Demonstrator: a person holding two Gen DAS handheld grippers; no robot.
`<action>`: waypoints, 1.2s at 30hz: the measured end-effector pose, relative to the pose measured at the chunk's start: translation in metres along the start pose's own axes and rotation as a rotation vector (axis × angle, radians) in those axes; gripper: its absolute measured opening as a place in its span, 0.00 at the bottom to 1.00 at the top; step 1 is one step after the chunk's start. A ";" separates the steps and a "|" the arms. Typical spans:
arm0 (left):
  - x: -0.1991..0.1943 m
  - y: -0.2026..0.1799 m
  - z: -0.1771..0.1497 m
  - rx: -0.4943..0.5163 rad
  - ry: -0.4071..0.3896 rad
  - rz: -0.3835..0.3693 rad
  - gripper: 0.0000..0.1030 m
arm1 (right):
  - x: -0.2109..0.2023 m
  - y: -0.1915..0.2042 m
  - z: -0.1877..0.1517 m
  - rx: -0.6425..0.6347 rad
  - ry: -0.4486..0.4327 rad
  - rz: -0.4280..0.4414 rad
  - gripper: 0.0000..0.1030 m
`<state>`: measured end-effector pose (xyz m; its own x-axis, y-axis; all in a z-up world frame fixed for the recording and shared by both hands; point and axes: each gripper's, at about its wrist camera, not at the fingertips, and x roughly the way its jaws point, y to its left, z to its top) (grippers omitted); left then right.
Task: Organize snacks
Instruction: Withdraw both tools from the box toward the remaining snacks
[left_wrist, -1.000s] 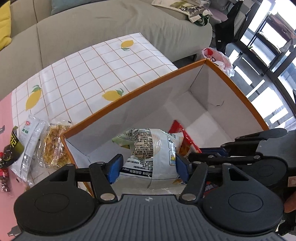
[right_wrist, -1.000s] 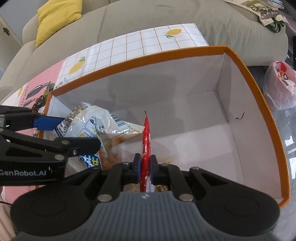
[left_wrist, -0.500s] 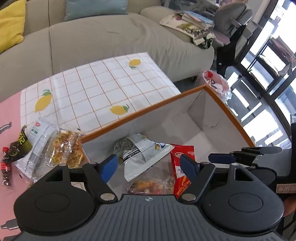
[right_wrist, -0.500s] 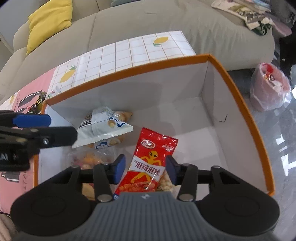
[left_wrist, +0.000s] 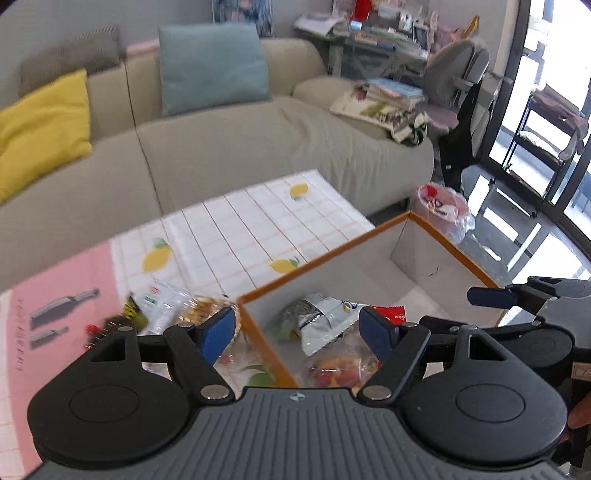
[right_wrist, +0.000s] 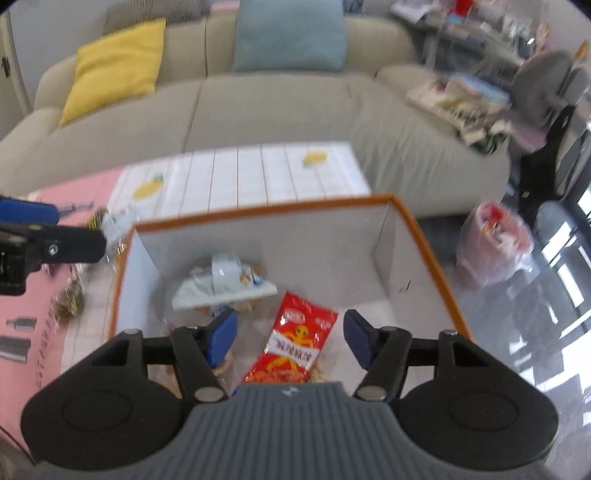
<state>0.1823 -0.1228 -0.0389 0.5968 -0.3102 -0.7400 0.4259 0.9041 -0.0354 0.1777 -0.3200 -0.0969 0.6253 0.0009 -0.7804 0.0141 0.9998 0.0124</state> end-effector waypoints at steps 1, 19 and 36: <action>-0.007 0.001 -0.002 0.002 -0.011 0.000 0.86 | -0.007 0.003 -0.001 0.007 -0.024 -0.010 0.62; -0.099 0.054 -0.068 -0.102 -0.086 0.147 0.86 | -0.072 0.101 -0.044 0.021 -0.206 0.034 0.80; -0.110 0.115 -0.137 -0.246 -0.094 0.164 0.85 | -0.078 0.175 -0.075 -0.159 -0.199 0.102 0.80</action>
<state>0.0725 0.0555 -0.0530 0.7092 -0.1697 -0.6843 0.1484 0.9848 -0.0903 0.0727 -0.1433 -0.0806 0.7587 0.1141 -0.6413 -0.1698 0.9851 -0.0256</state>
